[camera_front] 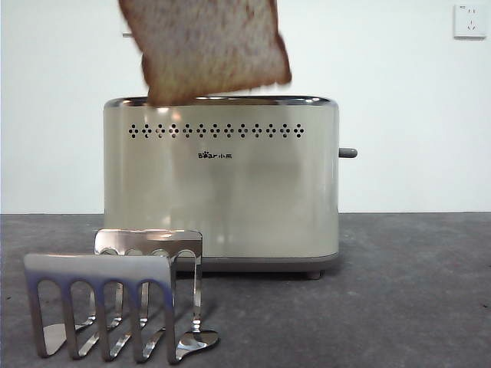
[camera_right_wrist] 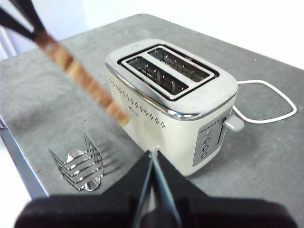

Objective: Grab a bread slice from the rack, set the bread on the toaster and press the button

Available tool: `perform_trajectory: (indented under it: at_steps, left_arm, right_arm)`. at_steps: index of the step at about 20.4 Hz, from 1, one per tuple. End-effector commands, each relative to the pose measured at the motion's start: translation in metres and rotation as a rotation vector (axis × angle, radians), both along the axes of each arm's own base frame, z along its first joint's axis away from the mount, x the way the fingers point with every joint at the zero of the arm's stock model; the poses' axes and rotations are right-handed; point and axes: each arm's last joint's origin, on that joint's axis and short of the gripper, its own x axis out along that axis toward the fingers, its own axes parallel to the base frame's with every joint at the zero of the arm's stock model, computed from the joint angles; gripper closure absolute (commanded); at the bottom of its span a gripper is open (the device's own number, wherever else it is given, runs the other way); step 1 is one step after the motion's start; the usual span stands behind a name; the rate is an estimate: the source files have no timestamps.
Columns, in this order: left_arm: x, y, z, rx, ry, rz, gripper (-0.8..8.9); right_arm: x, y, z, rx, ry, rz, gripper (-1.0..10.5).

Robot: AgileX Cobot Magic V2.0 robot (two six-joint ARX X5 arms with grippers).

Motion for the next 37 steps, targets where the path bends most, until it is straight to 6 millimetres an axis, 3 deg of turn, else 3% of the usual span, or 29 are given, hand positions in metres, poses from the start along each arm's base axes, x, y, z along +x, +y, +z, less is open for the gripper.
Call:
perform_trajectory:
  at_steps: [1,10,25,37]
  left_arm:
    - [-0.001,0.003,0.01,-0.011,-0.059,0.036,8.22]
    - [0.001,0.006,0.013,0.059,-0.154,0.05,8.22]
    - [0.007,-0.001,0.018,0.06,-0.268,0.007,8.22]
    - [0.024,-0.014,0.007,0.095,-0.264,0.013,8.22]
  right_arm:
    - [-0.002,0.0,0.006,0.016,-0.015,-0.005,9.5]
    - [-0.006,-0.001,0.022,0.049,-0.062,-0.014,9.5]
    - [-0.006,-0.001,0.022,0.063,-0.051,-0.02,9.5]
    - [-0.006,-0.001,0.022,0.073,-0.033,-0.025,9.5]
